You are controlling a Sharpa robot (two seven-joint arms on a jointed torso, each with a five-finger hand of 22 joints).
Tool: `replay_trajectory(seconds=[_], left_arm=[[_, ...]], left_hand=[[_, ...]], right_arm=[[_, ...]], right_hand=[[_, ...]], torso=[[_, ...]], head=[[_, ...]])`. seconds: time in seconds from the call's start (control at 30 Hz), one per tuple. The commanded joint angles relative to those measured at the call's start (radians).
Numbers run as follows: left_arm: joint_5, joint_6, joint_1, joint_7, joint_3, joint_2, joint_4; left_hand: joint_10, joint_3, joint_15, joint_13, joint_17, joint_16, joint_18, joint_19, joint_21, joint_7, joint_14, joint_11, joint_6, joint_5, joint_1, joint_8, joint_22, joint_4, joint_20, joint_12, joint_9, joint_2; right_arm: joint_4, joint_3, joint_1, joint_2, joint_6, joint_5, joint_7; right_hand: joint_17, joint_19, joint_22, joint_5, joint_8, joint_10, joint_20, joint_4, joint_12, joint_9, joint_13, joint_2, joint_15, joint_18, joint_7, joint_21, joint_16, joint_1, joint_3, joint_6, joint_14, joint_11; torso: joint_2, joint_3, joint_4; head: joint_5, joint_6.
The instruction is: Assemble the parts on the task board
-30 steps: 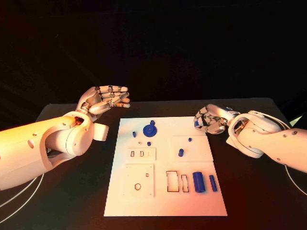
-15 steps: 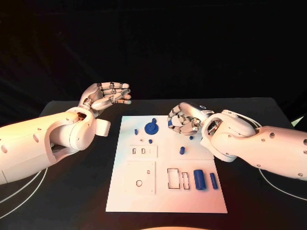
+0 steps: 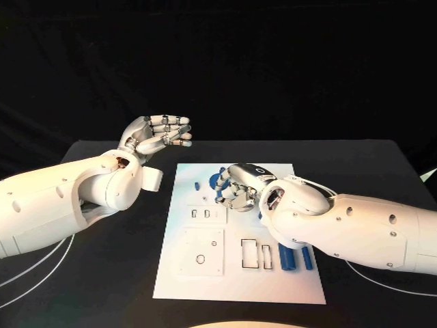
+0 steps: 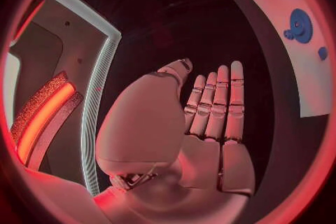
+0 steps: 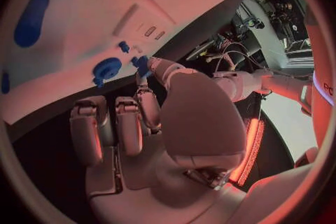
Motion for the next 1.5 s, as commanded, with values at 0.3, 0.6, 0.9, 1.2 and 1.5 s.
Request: replay_trajectory(seconds=[0.3,0.6,0.9,1.2,1.5], left_arm=[[0.003,0.017,0.001,0.007,0.001,0.003,0.006],[0.003,0.018,0.001,0.006,0.001,0.002,0.007],[0.003,0.019,0.001,0.005,0.001,0.0,0.007],[0.003,0.02,0.001,0.004,0.0,-0.001,0.006],[0.003,0.021,0.001,0.003,0.0,-0.001,0.006]], left_hand=[[-0.007,0.007,0.001,0.0,0.001,0.005,0.005,-0.005,0.004,0.036,-0.004,0.004,-0.008,-0.004,-0.011,-0.004,0.001,0.001,-0.001,-0.003,0.0,0.001],[-0.007,0.007,0.001,0.0,0.001,0.005,0.005,-0.005,0.004,0.036,-0.004,0.004,-0.008,-0.004,-0.011,-0.004,0.001,0.001,-0.001,-0.003,0.0,0.001],[-0.007,0.007,0.001,0.0,0.001,0.005,0.005,-0.005,0.004,0.036,-0.004,0.004,-0.008,-0.004,-0.011,-0.004,0.001,0.001,-0.001,-0.003,0.0,0.001],[-0.007,0.007,0.001,0.0,0.001,0.005,0.005,-0.005,0.004,0.036,-0.004,0.004,-0.008,-0.004,-0.011,-0.004,0.001,0.001,-0.001,-0.003,0.0,0.001],[-0.007,0.007,0.001,0.0,0.001,0.005,0.005,-0.005,0.004,0.036,-0.004,0.004,-0.008,-0.004,-0.011,-0.004,0.001,0.001,-0.001,-0.003,0.0,0.001]], right_arm=[[-0.035,-0.008,-0.035,0.057,0.03,-0.078,-0.051],[-0.041,-0.01,-0.047,0.074,0.063,-0.095,-0.064],[-0.044,-0.011,-0.052,0.076,0.078,-0.104,-0.072],[-0.048,-0.012,-0.055,0.077,0.083,-0.109,-0.078],[-0.051,-0.012,-0.057,0.079,0.085,-0.11,-0.08]], right_hand=[[0.228,0.106,0.263,-0.001,0.048,0.005,0.001,-0.001,-0.001,0.034,0.023,-0.004,0.003,-0.014,-0.004,0.004,-0.003,-0.012,0.002,0.007,0.097,0.002],[0.226,0.106,0.263,-0.004,0.05,0.006,0.001,0.0,-0.002,0.034,0.024,-0.012,0.003,-0.014,-0.004,0.004,-0.004,-0.024,0.0,0.005,0.097,0.001],[0.227,0.106,0.263,-0.008,0.051,0.006,0.0,0.001,-0.002,0.034,0.025,-0.02,0.003,-0.014,-0.003,0.004,-0.004,-0.035,-0.002,0.003,0.097,0.001],[0.224,0.106,0.263,-0.012,0.051,0.001,0.001,0.003,-0.007,0.032,0.02,-0.03,0.003,-0.014,-0.002,0.004,-0.005,-0.046,-0.004,-0.002,0.097,0.003],[0.222,0.106,0.263,-0.034,0.051,-0.003,0.003,0.007,-0.011,0.029,0.018,-0.048,0.006,-0.014,0.002,0.004,-0.006,-0.066,-0.01,-0.012,0.096,0.006]], torso=[[0.002,0.0024,-0.0002],[0.002,0.0019,-0.0001],[0.001,0.002,0.0001],[0.001,0.0016,0.0008],[0.001,0.0017,0.0003]], head=[[0.005,-0.003],[0.007,-0.012],[0.009,-0.015],[0.01,-0.017],[0.011,-0.016]])
